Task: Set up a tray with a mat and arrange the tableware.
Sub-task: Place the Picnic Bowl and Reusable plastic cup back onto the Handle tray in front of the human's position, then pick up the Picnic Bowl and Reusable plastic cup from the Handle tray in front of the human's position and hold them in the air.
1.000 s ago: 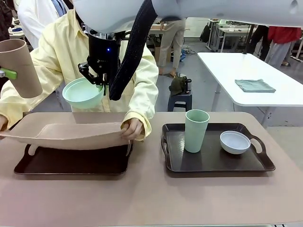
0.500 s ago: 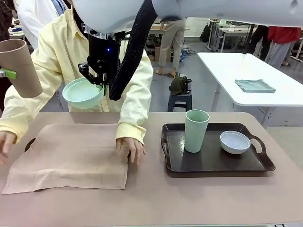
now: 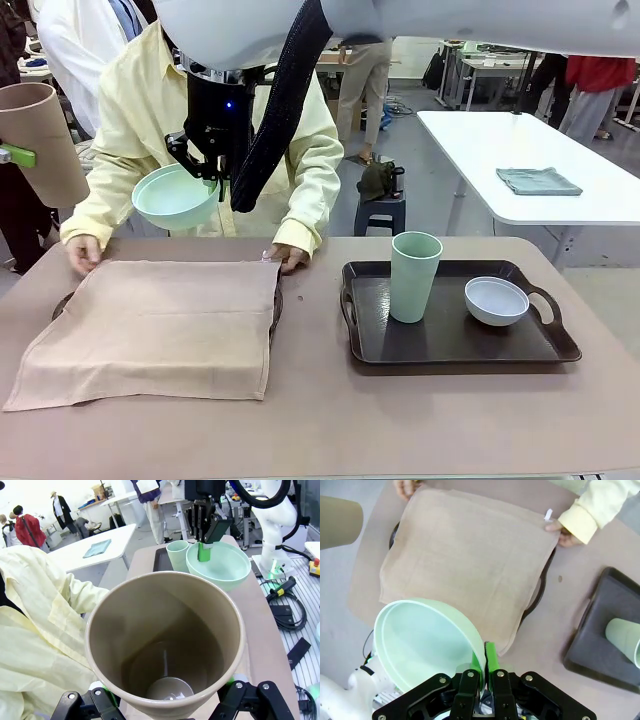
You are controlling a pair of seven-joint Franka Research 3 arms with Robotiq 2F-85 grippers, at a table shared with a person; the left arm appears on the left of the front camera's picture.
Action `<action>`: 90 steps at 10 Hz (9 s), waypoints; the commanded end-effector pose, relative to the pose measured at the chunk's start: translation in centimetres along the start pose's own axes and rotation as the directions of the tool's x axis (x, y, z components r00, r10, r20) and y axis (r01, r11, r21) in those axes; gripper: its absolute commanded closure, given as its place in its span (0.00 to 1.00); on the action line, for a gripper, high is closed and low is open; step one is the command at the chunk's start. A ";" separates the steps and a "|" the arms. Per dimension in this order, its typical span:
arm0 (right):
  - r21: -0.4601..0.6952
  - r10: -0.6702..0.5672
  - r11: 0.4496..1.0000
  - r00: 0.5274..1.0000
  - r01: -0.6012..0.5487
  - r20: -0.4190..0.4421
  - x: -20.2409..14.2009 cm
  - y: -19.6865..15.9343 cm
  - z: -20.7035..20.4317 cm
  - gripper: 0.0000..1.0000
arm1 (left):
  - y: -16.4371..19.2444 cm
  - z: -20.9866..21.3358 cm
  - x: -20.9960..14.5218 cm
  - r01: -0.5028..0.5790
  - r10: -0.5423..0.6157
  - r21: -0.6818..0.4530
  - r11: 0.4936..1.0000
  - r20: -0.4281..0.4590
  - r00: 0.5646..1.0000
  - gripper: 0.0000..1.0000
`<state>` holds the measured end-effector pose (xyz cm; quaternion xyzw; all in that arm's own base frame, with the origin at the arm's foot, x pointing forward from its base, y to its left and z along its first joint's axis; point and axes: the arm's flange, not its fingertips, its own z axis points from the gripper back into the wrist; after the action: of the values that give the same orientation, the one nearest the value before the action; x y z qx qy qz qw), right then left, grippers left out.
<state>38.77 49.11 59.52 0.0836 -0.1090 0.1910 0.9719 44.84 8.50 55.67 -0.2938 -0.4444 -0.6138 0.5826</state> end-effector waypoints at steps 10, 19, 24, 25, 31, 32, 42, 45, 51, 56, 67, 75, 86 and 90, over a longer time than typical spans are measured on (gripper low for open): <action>-0.002 -0.001 1.000 1.000 0.001 0.012 0.1 0.1 -0.1 0.98 | -0.1 -0.1 0.0 0.018 -0.018 0.004 1.000 -0.001 1.000 1.00; 0.023 0.057 0.998 0.998 -0.057 -0.028 1.7 -3.0 -16.5 0.96 | 0.5 -6.7 -12.7 -0.076 0.075 -0.040 0.996 -0.019 0.997 0.12; 0.065 0.043 0.997 0.997 -0.039 -0.070 1.9 -4.0 -22.6 0.96 | 0.4 -9.4 -16.8 -0.065 0.065 -0.041 0.997 0.016 0.998 0.12; 0.071 0.044 0.997 0.996 -0.038 -0.076 2.0 -4.0 -23.2 0.96 | 0.5 -9.9 -17.7 -0.076 0.077 -0.048 0.996 0.022 0.997 0.12; 0.063 0.030 0.998 0.996 -0.024 -0.086 2.2 -4.1 -23.8 0.96 | -0.2 -11.2 -19.8 -0.153 0.155 -0.109 0.982 0.005 0.988 0.12; 0.063 0.030 0.998 0.996 -0.024 -0.086 2.2 -4.1 -23.8 0.96 | -0.2 -11.2 -19.8 -0.153 0.155 -0.109 0.982 0.005 0.988 0.12; 0.095 0.080 0.993 0.991 -0.070 -0.105 3.2 -4.8 -27.7 0.96 | -1.2 -14.7 -21.7 0.001 0.014 -0.153 0.988 0.097 0.995 0.12; 0.104 0.082 0.992 0.991 -0.071 -0.102 3.1 -4.9 -27.7 0.96 | -1.2 -15.2 -22.5 -0.031 0.043 -0.158 0.987 0.073 0.996 0.00; 0.088 0.061 0.995 0.993 -0.052 -0.102 2.1 -4.9 -24.3 0.53 | -0.4 -13.1 -23.6 -0.091 0.077 -0.079 0.993 -0.161 0.984 0.00; 0.002 0.024 1.000 0.993 -0.024 -0.112 -1.4 -6.6 -18.8 0.36 | -3.1 -8.2 -15.7 -0.262 0.259 0.082 0.962 -0.591 0.764 0.00; -0.161 -0.155 0.978 0.981 0.135 -0.120 -8.8 -10.9 3.5 0.36 | -7.1 -10.3 11.9 -0.259 0.700 0.692 0.674 -0.488 0.521 0.00; -0.169 -0.133 0.979 0.985 0.113 -0.113 -8.6 -10.8 3.9 0.36 | -8.0 -10.0 12.9 -0.242 0.681 0.682 0.690 -0.499 0.536 0.00; -0.032 -0.075 0.997 0.992 0.072 -0.102 -13.2 -17.9 5.9 0.36 | -12.3 -11.7 11.8 -0.549 0.849 0.655 0.519 -0.468 0.245 0.00; 0.351 -0.282 0.892 0.958 0.284 -0.060 -18.8 -30.2 10.5 0.17 | -12.0 -10.8 12.0 -0.765 0.908 0.494 0.412 -0.297 0.297 0.00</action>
<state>32.26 15.16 62.52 0.2196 -0.0590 0.0847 0.9701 32.78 -7.57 59.46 -0.1831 -0.1023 -0.2204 0.9526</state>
